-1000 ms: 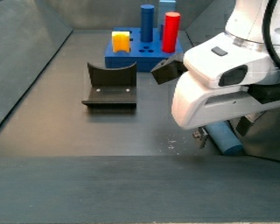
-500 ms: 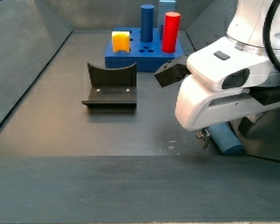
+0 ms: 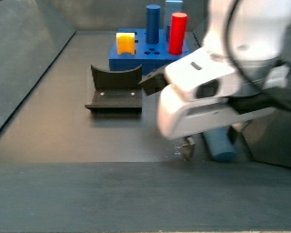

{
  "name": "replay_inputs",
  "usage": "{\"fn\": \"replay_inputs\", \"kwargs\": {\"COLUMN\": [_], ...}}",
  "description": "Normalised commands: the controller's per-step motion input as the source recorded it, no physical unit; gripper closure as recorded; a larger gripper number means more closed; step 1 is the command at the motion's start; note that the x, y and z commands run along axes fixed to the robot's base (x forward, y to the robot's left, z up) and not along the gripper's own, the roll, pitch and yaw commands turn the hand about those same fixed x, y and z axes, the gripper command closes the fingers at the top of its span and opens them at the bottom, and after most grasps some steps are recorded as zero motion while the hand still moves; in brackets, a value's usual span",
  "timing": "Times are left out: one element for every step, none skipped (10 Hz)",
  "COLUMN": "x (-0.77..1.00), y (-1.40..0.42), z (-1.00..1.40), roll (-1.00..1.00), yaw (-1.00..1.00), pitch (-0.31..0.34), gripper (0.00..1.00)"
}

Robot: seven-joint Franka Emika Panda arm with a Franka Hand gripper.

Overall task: Pick up the oval object. Move up. Place the oval object on the fixture. Regrasp the oval object. Move to above the board. Insert the oval object.
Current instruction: Pick up the oval object, then move up.

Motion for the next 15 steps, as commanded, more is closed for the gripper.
{"fn": "replay_inputs", "kwargs": {"x": [0.16, 0.13, 0.13, 0.0, 0.0, 0.0, 0.0, 0.0, 0.0, 0.0, 0.0, 0.0, 0.0, 0.0, 0.0], "y": [0.1, 0.07, 0.04, 0.0, 0.0, 0.0, 0.0, 0.0, 0.0, 0.0, 0.0, 0.0, 0.0, 0.0, 0.0], "z": [-0.55, -0.18, -0.05, 0.0, 0.0, 0.0, 0.0, 0.0, 0.0, 0.0, 0.0, 0.0, 0.0, 0.0, 0.83], "roll": [-0.27, -0.23, -0.09, 0.0, 0.0, 0.0, 0.0, 0.0, 0.0, 0.0, 0.0, 0.0, 0.0, 0.0, 0.0], "yaw": [-0.35, -0.15, -0.07, 0.0, 0.0, 0.0, 0.0, 0.0, 0.0, 0.0, 0.0, 0.0, 0.0, 0.0, 0.0], "pitch": [0.0, -0.067, 0.013, 0.0, 0.0, 0.0, 0.0, 0.0, 0.0, 0.0, 0.0, 0.0, 0.0, 0.0, 0.0], "gripper": [0.0, 0.0, 0.0, 1.0, 1.0, 1.0, 1.0, 1.0, 1.0, 1.0, 1.0, 1.0, 1.0, 1.0, 1.0]}}
